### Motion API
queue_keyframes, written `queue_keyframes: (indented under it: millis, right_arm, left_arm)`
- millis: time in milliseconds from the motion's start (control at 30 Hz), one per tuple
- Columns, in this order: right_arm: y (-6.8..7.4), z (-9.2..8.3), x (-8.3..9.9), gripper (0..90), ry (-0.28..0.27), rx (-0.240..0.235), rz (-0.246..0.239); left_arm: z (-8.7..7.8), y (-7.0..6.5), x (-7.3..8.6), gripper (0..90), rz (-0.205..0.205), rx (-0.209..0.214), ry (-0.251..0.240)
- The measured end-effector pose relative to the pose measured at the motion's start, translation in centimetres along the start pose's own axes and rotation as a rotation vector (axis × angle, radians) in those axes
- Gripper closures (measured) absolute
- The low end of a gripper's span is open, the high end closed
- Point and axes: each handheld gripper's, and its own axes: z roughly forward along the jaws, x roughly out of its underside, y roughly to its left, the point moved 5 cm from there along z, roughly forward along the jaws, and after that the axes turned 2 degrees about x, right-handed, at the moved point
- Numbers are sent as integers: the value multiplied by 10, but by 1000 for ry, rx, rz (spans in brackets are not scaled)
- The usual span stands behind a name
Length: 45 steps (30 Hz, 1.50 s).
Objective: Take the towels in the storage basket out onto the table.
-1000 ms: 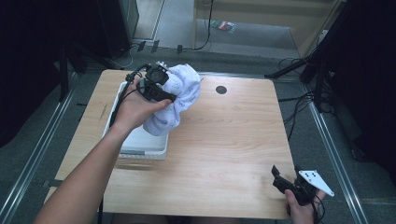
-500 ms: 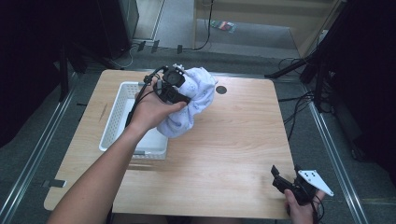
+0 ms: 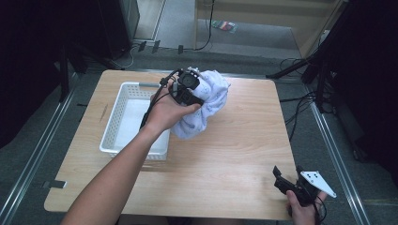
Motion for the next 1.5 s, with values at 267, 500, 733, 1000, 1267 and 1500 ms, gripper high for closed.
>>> queue_keyframes:
  millis: [267,500,733,1000,1267,1500]
  right_arm:
    - [0,0,0,107,2,-2,2]
    - [0,0,0,107,2,-2,2]
    - [0,0,0,107,2,-2,6]
    - [0,0,0,107,0,-2,0]
    - [0,0,0,107,-1,-3,-2]
    - [0,0,0,107,-3,-4,-3]
  left_arm:
    - [17,-10,-3,534,-2,38,-2]
    - [34,-20,-3,522,9,61,11]
    - [56,-27,3,514,29,74,34]
    - [80,-29,14,513,16,99,57]
    - [105,-29,28,502,-2,122,78]
    - [116,-35,36,467,11,114,69]
